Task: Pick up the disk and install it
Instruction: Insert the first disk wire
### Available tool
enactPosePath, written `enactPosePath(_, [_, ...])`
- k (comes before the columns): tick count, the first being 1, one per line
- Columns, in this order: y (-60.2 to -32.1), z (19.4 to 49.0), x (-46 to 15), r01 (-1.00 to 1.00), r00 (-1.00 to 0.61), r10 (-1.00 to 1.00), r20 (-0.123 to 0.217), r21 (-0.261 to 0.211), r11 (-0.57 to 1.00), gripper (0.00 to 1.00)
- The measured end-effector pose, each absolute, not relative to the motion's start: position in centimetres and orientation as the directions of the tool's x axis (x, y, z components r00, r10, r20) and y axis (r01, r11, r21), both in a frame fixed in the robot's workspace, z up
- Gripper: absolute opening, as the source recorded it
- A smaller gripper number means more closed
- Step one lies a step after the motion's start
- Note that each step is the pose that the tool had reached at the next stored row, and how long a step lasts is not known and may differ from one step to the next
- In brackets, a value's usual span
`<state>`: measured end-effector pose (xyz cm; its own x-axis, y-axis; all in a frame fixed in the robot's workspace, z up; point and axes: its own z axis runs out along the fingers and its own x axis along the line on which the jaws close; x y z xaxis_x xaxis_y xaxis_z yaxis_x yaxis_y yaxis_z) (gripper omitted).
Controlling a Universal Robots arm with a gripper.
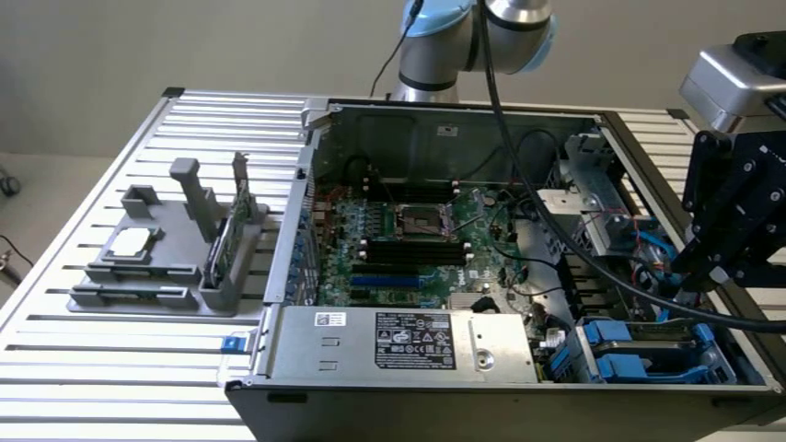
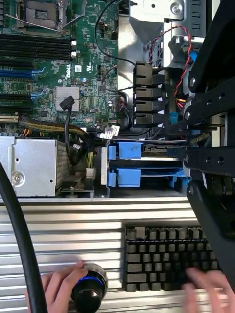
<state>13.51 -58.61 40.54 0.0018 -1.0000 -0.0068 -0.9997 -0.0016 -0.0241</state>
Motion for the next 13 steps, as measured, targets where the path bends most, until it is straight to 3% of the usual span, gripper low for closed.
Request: enactPosePath(13, [-58.61, 40.55, 13.51, -0.996, -0.081, -0.997, -0.009, -0.024, 0.082, 0.25])
